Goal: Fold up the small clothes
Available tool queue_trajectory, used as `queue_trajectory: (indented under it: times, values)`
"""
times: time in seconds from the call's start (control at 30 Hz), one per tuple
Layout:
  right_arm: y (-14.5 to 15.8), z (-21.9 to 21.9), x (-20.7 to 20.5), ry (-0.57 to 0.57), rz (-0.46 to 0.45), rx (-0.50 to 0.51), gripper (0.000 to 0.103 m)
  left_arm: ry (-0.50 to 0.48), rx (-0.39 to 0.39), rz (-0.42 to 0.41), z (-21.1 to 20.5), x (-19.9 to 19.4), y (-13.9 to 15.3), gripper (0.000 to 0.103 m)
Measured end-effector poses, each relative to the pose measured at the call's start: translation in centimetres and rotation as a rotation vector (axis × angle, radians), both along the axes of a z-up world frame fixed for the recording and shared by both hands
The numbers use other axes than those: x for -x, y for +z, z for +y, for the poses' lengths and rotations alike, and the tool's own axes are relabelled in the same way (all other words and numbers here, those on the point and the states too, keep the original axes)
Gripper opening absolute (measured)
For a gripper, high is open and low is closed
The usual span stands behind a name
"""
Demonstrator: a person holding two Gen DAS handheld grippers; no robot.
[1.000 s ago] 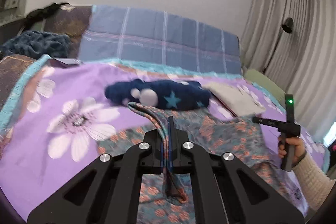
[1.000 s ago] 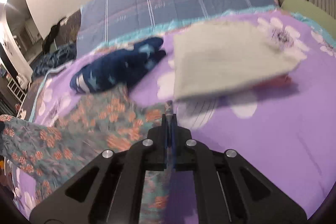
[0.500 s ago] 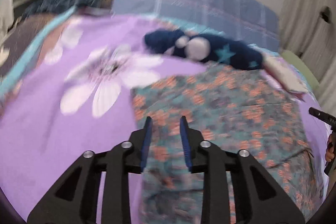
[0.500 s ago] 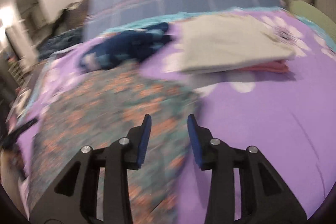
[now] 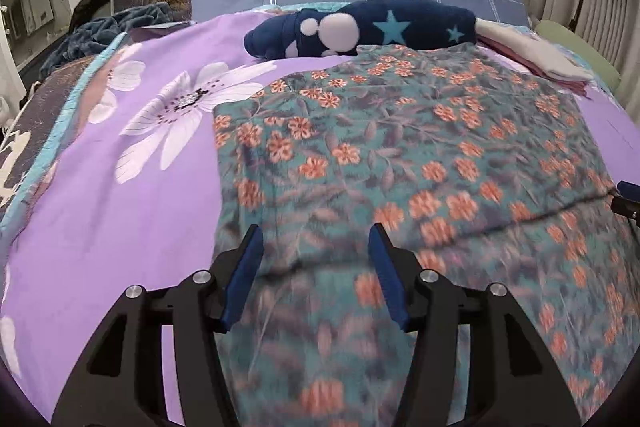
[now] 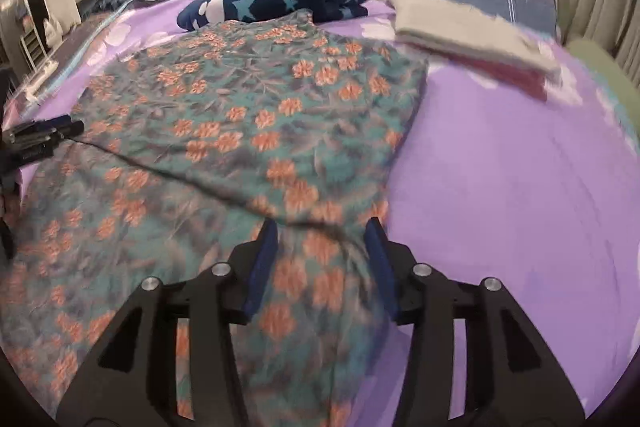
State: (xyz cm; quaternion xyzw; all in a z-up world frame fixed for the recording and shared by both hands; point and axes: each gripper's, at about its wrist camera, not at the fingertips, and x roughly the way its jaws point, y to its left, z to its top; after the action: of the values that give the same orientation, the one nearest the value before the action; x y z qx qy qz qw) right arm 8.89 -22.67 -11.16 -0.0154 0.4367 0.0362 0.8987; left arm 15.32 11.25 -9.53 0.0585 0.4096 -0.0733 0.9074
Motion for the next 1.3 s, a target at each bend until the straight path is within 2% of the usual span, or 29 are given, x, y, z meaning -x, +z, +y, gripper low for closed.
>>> queue_trajectory:
  times: [0.07,0.13,0.27,0.3,0.37,0.4,0.43,0.5,0.53,0.6,0.77,1.0,1.17,1.3]
  values:
    - [-0.3,-1.5,1.4,-0.046,0.018,-0.028,0.049,0.016,0.027,-0.007,0.9,2.0,0.3,0.066]
    - [-0.2,-3.1,3.3,-0.071,0.022,-0.098,0.049,0.049,0.05,-0.01,2.1,3.7,0.1,0.074]
    - [-0.1,-3.9,5.4,-0.077,0.036,-0.159,0.049,0.092,0.097,0.048,4.8,7.3,-1.1,0.076]
    - [-0.3,-4.1,5.9,-0.078,0.045,-0.188,0.046,0.089,0.099,0.07,5.1,7.9,-1.6,0.075]
    - [-0.5,-4.5,6.8,-0.078,0.058,-0.232,0.038,0.054,0.134,0.103,5.5,9.5,-2.1,0.066]
    - [-0.6,-4.5,7.3,-0.079,0.065,-0.256,0.034,0.045,0.148,0.105,5.6,9.9,-2.1,0.058]
    - [-0.7,-4.6,7.7,-0.079,0.071,-0.277,0.033,0.034,0.164,0.112,5.9,10.8,-1.9,0.048]
    - [-0.7,-4.6,8.6,-0.074,0.08,-0.311,0.032,0.011,0.189,0.124,6.2,11.8,-1.8,0.036]
    - [-0.7,-4.5,9.0,-0.069,0.082,-0.318,0.032,0.001,0.194,0.129,6.3,12.3,-1.8,0.031]
    - [-0.7,-4.4,10.3,-0.062,0.083,-0.318,0.032,-0.011,0.196,0.131,6.4,13.0,-1.9,0.028]
    - [-1.1,-4.7,13.0,-0.069,0.084,-0.35,0.032,-0.078,0.184,0.126,6.1,15.5,-2.1,0.028]
    - [-1.1,-4.9,17.0,-0.066,0.084,-0.369,0.032,-0.135,0.228,0.141,7.0,18.9,-2.2,0.028]
    - [-1.3,-5.4,19.6,-0.057,0.109,-0.387,0.032,-0.176,0.244,0.162,7.5,21.7,-2.2,0.032]
    - [-1.5,-6.2,21.7,-0.028,0.133,-0.447,0.033,-0.222,0.273,0.174,7.8,23.4,-2.3,0.035]
